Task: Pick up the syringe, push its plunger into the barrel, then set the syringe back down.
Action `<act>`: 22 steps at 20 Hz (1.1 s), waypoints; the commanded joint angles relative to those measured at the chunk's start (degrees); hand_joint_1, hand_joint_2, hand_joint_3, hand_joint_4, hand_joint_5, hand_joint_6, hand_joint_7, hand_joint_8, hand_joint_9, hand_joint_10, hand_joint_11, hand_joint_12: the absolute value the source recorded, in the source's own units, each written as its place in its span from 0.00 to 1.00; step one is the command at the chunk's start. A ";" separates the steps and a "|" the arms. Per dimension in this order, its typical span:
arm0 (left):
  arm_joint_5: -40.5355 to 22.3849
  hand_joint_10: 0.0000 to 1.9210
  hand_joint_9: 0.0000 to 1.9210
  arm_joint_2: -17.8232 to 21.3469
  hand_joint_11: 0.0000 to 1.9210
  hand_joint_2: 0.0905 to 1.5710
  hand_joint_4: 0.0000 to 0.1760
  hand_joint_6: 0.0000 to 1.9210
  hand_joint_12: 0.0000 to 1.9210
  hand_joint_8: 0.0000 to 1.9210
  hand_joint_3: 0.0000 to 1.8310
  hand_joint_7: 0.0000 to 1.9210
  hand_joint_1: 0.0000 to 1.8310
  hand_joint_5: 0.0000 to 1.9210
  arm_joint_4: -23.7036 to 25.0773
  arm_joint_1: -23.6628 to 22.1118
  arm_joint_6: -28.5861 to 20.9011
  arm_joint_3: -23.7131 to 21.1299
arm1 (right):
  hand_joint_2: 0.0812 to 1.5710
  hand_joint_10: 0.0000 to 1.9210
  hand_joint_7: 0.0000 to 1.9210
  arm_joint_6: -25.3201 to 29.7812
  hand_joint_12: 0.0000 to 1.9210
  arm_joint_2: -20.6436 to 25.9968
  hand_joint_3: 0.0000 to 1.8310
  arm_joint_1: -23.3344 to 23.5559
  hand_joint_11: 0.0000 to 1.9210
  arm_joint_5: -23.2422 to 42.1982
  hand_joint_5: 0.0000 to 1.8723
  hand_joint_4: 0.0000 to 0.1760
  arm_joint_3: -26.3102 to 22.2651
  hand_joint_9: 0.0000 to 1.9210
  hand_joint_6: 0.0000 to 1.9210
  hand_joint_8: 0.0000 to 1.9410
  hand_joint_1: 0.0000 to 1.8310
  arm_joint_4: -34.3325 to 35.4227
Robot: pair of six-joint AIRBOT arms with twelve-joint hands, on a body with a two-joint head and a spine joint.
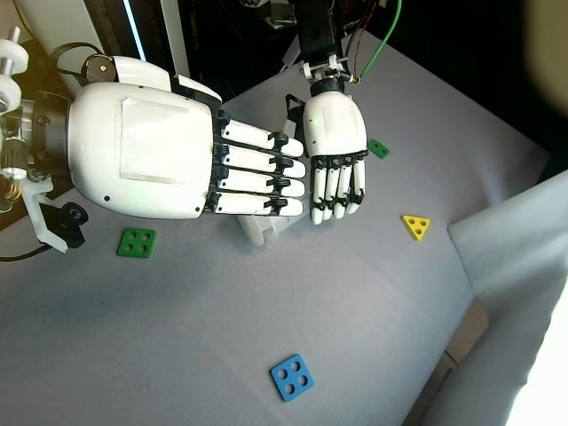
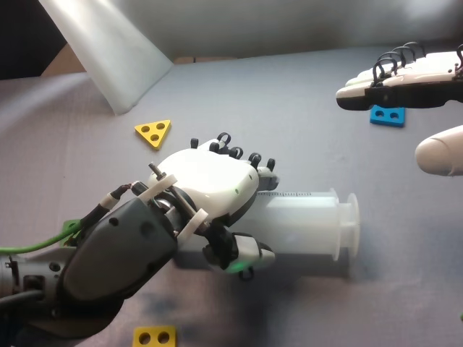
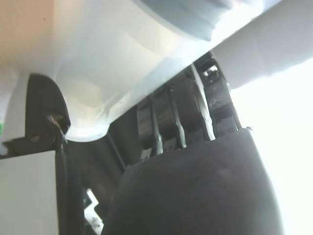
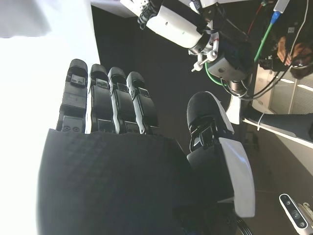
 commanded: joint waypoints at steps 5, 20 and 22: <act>-0.43 0.00 0.03 0.68 0.00 0.61 0.00 0.00 0.13 0.00 0.00 0.03 0.07 0.03 5.07 -3.14 -1.62 0.18 | 0.87 0.00 0.01 0.13 0.00 -0.10 0.00 0.61 0.00 2.35 0.03 0.00 -0.04 0.00 0.00 0.00 0.00 3.44; 23.76 1.00 0.37 18.23 0.33 1.00 0.00 1.00 1.00 1.00 0.01 0.37 0.16 0.34 8.93 -20.38 1.31 -3.02 | 0.96 1.00 0.31 0.12 1.00 -0.12 0.00 0.62 0.33 2.41 0.30 0.00 -0.05 0.32 0.99 1.00 0.09 3.43; 26.21 1.00 0.43 19.57 0.43 1.00 0.00 1.00 1.00 1.00 0.04 0.40 0.17 0.38 9.61 -22.87 1.30 -3.12 | 0.98 1.00 0.36 0.11 1.00 -0.16 0.00 0.63 0.41 2.41 0.37 0.00 -0.05 0.38 1.00 1.00 0.10 3.36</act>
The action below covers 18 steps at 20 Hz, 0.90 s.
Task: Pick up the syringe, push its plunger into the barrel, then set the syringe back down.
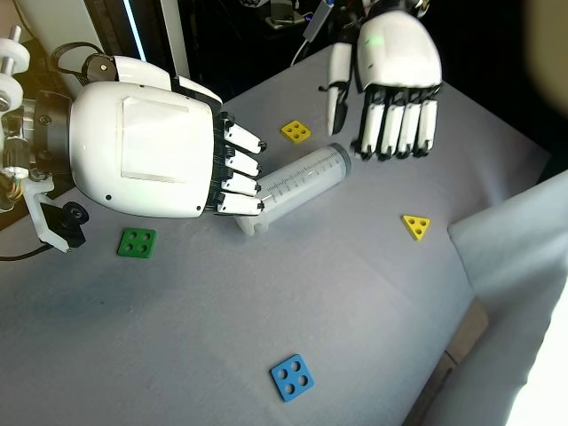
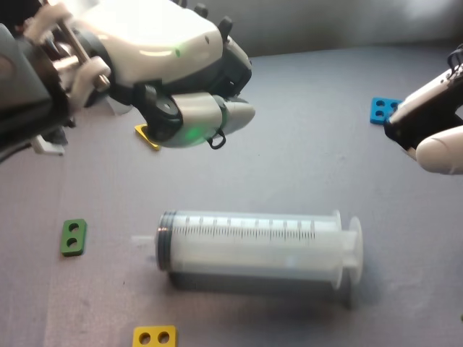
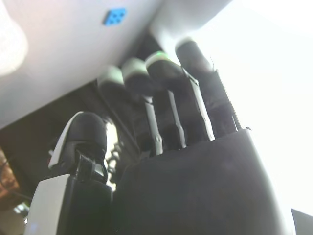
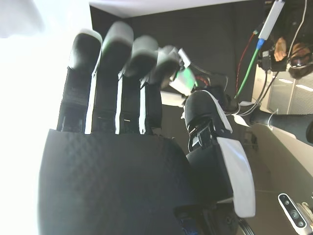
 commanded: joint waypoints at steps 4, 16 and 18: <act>4.57 1.00 0.42 2.23 0.42 1.00 0.00 1.00 1.00 1.00 0.01 0.45 0.21 0.44 2.86 -5.58 0.01 -0.26 | 1.00 1.00 0.50 -1.03 1.00 -0.38 0.02 0.71 0.49 2.49 0.52 0.00 -0.05 0.47 1.00 1.00 0.15 2.97; 7.73 1.00 0.44 4.18 0.44 1.00 0.00 1.00 1.00 1.00 0.00 0.45 0.26 0.41 2.74 -7.10 0.84 -2.34 | 0.98 1.00 0.53 -14.59 1.00 -0.46 0.00 2.18 0.53 9.65 0.51 0.00 -0.07 0.52 1.00 1.00 0.31 5.42; 6.73 1.00 0.45 4.22 0.44 0.99 0.00 1.00 1.00 1.00 0.00 0.46 0.28 0.41 2.08 -7.10 0.84 -2.95 | 0.98 1.00 0.52 -14.59 1.00 -0.47 0.00 2.15 0.53 9.63 0.50 0.00 -0.08 0.51 1.00 1.00 0.32 5.39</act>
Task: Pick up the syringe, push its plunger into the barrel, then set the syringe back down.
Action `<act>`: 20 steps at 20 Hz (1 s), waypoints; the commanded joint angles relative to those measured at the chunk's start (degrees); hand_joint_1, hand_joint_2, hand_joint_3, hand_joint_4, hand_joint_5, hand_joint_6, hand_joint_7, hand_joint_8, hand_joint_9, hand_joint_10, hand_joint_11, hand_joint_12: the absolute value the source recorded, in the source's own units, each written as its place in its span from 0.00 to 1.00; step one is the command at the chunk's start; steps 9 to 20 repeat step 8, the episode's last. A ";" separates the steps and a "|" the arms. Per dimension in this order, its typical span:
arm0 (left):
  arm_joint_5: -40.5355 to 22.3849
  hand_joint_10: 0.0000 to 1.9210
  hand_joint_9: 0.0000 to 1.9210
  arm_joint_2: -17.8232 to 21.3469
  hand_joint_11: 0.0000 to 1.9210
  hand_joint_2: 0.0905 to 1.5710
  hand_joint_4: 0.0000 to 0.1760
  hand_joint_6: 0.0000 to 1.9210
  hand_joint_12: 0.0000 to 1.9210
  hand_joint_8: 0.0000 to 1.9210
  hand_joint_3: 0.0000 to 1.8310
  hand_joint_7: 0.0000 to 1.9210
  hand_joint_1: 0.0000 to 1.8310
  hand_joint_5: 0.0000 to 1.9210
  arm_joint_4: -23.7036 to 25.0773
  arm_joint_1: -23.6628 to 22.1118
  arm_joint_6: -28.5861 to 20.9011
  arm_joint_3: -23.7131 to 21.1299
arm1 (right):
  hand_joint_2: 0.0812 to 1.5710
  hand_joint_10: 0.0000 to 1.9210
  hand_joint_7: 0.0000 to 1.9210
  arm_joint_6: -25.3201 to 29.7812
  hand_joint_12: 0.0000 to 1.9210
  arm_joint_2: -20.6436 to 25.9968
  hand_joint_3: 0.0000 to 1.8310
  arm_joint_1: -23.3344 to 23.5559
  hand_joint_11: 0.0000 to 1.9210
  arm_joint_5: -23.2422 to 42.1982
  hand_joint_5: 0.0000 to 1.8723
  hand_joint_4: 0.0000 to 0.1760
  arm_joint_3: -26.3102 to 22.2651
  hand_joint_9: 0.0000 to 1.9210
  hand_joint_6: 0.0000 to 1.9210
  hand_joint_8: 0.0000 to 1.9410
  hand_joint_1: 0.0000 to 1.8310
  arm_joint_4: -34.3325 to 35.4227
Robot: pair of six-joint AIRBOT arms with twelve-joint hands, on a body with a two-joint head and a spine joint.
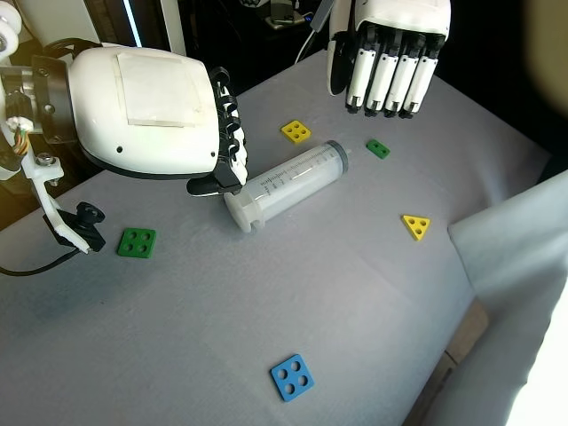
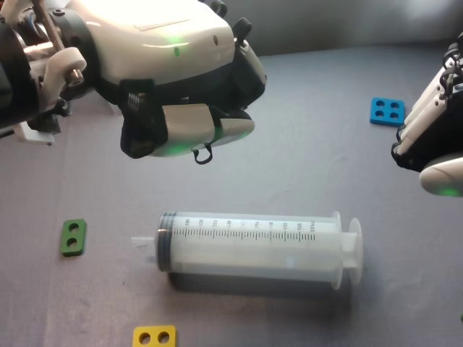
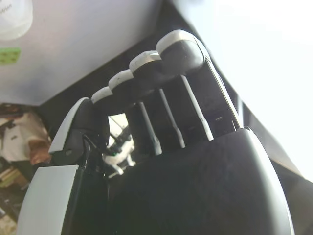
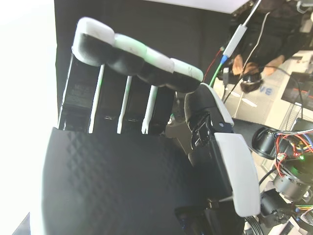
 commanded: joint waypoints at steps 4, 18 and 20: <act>-6.20 1.00 0.44 0.27 0.44 0.99 0.00 1.00 1.00 1.00 0.00 0.46 0.28 0.41 -1.43 -1.05 0.17 -0.49 | 0.97 1.00 0.52 0.05 1.00 -0.07 0.00 0.54 0.53 2.13 0.50 0.00 -0.08 0.51 1.00 1.00 0.32 3.69; -6.68 1.00 0.44 0.30 0.44 1.00 0.00 1.00 1.00 1.00 0.00 0.45 0.25 0.41 -1.51 -1.12 0.18 -0.30 | 0.99 1.00 0.51 0.05 1.00 -0.09 0.00 0.55 0.51 2.10 0.49 0.00 -0.09 0.50 1.00 1.00 0.28 3.33; -6.68 1.00 0.44 0.30 0.44 1.00 0.00 1.00 1.00 1.00 0.00 0.45 0.25 0.41 -1.51 -1.12 0.18 -0.30 | 0.99 1.00 0.51 0.05 1.00 -0.09 0.00 0.55 0.51 2.10 0.49 0.00 -0.09 0.50 1.00 1.00 0.28 3.33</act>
